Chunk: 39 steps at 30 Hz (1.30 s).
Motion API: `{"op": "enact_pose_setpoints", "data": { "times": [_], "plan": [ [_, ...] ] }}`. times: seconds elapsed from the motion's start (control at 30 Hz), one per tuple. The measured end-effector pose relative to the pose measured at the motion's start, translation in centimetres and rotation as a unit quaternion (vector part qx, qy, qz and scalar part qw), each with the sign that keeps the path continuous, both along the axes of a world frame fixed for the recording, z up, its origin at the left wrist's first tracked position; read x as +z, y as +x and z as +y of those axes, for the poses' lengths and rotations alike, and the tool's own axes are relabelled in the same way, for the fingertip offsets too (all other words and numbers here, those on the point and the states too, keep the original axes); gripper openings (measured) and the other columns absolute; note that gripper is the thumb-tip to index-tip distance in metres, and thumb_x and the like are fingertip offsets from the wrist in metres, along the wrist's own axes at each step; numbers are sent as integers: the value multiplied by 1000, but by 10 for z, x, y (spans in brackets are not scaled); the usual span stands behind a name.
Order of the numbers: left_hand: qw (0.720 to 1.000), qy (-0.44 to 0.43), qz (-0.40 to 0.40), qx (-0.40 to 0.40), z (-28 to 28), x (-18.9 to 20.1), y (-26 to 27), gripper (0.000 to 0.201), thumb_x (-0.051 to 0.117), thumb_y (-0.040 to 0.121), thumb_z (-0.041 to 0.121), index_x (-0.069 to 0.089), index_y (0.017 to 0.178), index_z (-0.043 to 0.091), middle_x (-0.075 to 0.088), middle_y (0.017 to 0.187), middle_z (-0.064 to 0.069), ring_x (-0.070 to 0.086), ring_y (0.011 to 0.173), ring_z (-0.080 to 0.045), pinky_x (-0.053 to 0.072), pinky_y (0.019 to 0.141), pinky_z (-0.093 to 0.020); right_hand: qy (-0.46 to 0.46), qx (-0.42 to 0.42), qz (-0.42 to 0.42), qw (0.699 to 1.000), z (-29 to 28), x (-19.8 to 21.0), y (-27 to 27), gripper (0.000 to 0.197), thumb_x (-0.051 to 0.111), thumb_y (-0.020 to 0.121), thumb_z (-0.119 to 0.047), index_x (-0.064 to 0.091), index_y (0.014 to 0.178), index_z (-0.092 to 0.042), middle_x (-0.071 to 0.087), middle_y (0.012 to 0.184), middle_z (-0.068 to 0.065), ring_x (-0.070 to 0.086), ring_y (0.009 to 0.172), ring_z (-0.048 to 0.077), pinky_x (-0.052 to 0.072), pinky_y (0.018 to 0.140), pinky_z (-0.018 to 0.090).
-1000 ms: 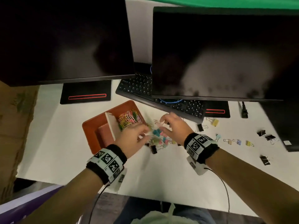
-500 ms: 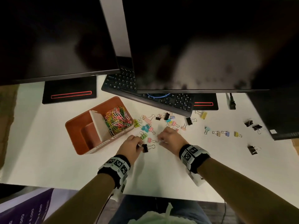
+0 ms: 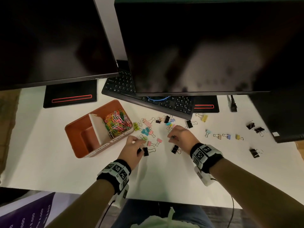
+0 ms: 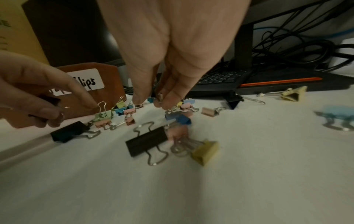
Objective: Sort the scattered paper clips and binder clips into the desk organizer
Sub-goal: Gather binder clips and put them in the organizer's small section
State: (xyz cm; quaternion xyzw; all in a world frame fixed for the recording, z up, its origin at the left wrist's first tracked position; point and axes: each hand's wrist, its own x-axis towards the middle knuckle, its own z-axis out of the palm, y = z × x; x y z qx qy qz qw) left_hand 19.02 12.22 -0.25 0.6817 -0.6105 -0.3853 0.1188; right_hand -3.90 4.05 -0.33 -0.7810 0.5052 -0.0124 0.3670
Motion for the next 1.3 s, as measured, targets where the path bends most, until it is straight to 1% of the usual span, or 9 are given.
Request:
{"op": "enact_pose_setpoints", "data": {
  "times": [0.13,0.2,0.33,0.5,0.63,0.83,1.07,1.2,1.3],
  "plan": [
    [998,45,-21,-32,0,-7,-7,43,62,85,16,55,126,26,39,120,-3,55,103,-20,40,103,-24,33,52,22,998,0,-1,19,31,63,85,-13,61,116,-11,56,112,7,55,100,22,42,90,25],
    [996,55,-41,-48,0,-9,-9,46,62,86,20,51,129,28,40,121,-4,55,105,-22,42,102,-28,52,81,39,995,0,-4,31,37,61,85,-9,57,122,-13,55,114,9,55,102,25,42,91,28],
    [994,54,-64,-64,-3,-11,-11,45,59,87,23,49,131,27,42,124,-3,54,108,-22,42,99,-26,65,100,69,991,-1,-9,43,40,57,87,-6,54,126,-13,51,113,13,54,102,29,43,90,33],
    [994,31,-72,-80,-3,-12,-11,38,57,88,24,56,125,26,47,120,-1,56,102,-22,46,93,-26,46,100,83,990,-3,-10,41,24,57,88,-11,60,111,-7,49,110,13,55,96,30,43,83,31],
    [997,25,-54,-53,-1,-13,-10,33,62,85,26,61,118,21,47,119,-3,58,98,-22,47,93,-28,38,90,73,993,-2,-12,36,17,58,86,-11,59,103,-7,55,106,11,55,94,27,43,80,30],
    [996,70,-55,-29,-2,-14,-19,48,70,77,35,56,118,15,43,116,-4,54,100,-23,45,91,-28,30,60,41,997,6,-11,22,10,57,84,-5,57,93,-9,63,95,9,57,86,26,46,74,29],
    [992,66,-104,-32,-8,-12,-22,34,63,80,28,55,110,14,45,118,-3,58,96,-23,47,88,-28,26,50,33,998,7,-4,11,10,57,84,-8,60,93,-10,65,95,7,58,86,23,49,77,30],
    [997,43,-65,-7,-6,6,-19,34,66,78,26,58,109,15,50,111,-3,58,93,-20,48,88,-26,18,27,5,999,6,7,10,8,60,84,-11,59,92,-15,66,96,4,61,87,21,49,74,24],
    [1000,-7,-10,14,0,38,-5,31,71,76,23,61,105,17,52,105,2,62,80,-15,52,81,-29,-9,37,-28,999,4,23,21,8,62,84,-13,60,91,-17,67,96,1,60,85,14,47,74,20]
  ]
}}
